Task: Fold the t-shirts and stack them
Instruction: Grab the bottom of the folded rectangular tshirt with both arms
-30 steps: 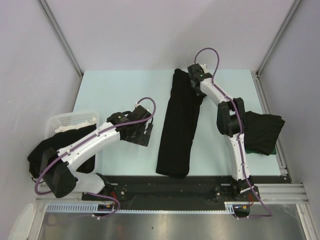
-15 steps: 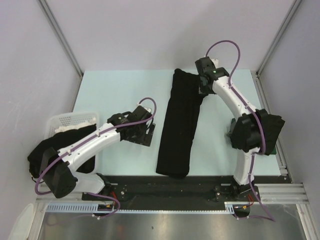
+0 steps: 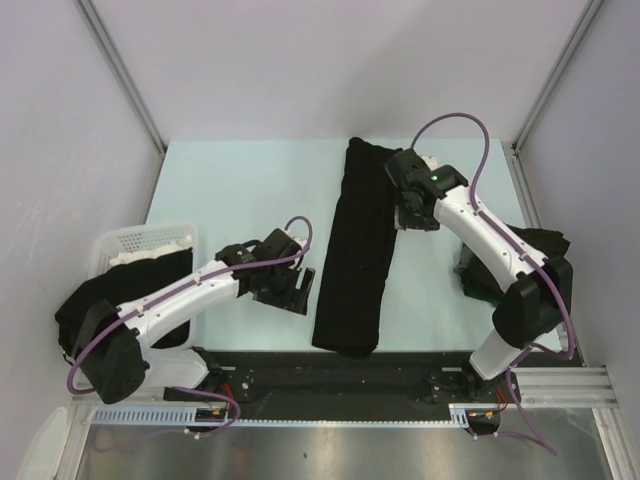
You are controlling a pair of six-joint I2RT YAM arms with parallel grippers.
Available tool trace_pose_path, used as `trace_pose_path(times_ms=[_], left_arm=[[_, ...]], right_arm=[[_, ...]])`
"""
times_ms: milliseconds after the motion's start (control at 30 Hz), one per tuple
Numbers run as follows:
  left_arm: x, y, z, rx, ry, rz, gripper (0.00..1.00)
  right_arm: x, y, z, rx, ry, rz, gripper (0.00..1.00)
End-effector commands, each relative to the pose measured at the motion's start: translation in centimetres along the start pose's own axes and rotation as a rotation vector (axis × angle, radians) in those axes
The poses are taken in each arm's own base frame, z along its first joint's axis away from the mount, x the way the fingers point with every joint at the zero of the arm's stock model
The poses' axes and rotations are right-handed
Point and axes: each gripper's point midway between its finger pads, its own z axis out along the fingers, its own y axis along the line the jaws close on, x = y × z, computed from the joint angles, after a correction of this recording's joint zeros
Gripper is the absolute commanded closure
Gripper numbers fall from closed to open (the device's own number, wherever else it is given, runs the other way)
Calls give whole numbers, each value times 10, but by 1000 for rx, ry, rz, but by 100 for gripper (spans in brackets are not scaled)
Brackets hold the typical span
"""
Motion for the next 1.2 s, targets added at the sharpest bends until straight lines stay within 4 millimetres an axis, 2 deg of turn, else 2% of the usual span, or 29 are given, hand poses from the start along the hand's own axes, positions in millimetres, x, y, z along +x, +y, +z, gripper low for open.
trace_pose_path(times_ms=[0,300,700,833,1167], left_arm=[[9,-34,2,154,19,58,20],[33,-62,15,211,90,119,20],[65,-58,36,191,154,92,22],[67,-59,42,194,150,89,23],[55,-70,56,216,133,119,24]], right_arm=[[-9,-10,-25,-8,-59,69,46],[6,-10,-35,9,-47,58,46],[2,-17,-36,11,-51,50,45],[0,-17,-37,4,-52,47,45],[-3,-19,-39,9,-44,35,45]])
